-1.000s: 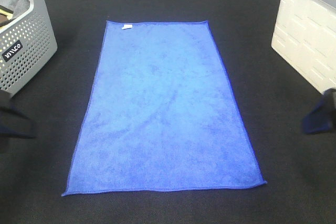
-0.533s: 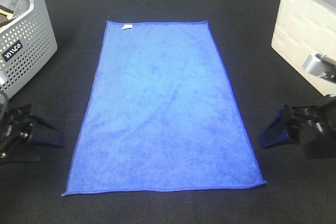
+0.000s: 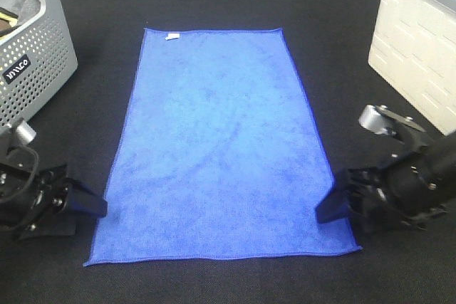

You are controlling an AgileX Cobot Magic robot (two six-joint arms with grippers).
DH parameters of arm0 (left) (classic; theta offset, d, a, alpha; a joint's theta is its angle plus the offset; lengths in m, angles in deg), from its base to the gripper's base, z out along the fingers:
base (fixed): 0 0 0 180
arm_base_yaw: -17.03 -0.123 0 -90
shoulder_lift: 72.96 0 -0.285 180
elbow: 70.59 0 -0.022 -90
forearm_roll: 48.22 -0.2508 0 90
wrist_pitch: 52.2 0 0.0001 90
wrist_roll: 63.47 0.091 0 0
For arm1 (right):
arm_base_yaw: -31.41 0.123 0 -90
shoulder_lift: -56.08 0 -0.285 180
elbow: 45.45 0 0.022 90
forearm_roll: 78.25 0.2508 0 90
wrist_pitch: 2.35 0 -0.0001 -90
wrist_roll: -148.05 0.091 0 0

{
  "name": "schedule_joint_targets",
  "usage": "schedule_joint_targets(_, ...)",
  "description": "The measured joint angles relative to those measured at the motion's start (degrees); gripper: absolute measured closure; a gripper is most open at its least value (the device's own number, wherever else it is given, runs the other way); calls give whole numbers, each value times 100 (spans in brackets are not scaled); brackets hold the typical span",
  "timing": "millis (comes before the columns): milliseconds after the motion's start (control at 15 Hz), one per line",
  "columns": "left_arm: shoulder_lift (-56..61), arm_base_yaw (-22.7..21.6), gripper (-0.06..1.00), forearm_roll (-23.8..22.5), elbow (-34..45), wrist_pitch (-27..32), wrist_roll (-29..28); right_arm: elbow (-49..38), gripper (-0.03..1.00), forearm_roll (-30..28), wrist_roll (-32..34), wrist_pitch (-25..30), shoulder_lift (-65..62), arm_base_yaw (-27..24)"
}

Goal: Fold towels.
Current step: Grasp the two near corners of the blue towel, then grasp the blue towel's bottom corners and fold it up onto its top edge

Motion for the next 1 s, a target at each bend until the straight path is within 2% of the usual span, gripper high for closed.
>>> schedule_joint_targets(200, -372, -11, 34, 487, -34, 539, 401, 413, 27, 195, 0, 223, 418, 178)
schedule_joint_targets(267, -372, -11, 34, 487, -34, 539, 401, 413, 27, 195, 0, 223, 418, 178)
schedule_joint_targets(400, -636, 241, 34, 756, -178, 842, 561, 584, 31, 241, 0, 338, 567, 195)
schedule_joint_targets(600, -808, 751, 40, 808, -498, 745, 418, 602, 49, 258, 0, 241, 642, 195)
schedule_joint_targets(667, -819, 848, 53, 808, -550, 527, 195, 602, 64, 264, 0, 160, 705, 195)
schedule_joint_targets(867, -854, 854, 86, 768, -550, 286, 80, 602, 96, 275, 206, 46, 739, 195)
schedule_joint_targets(933, -859, 854, 92, 751, -550, 281, 69, 602, 97, 269, 309, 40, 739, 195)
schedule_joint_targets(1000, -859, 854, 94, 739, -550, 281, 46, 602, 97, 269, 350, 40, 733, 195)
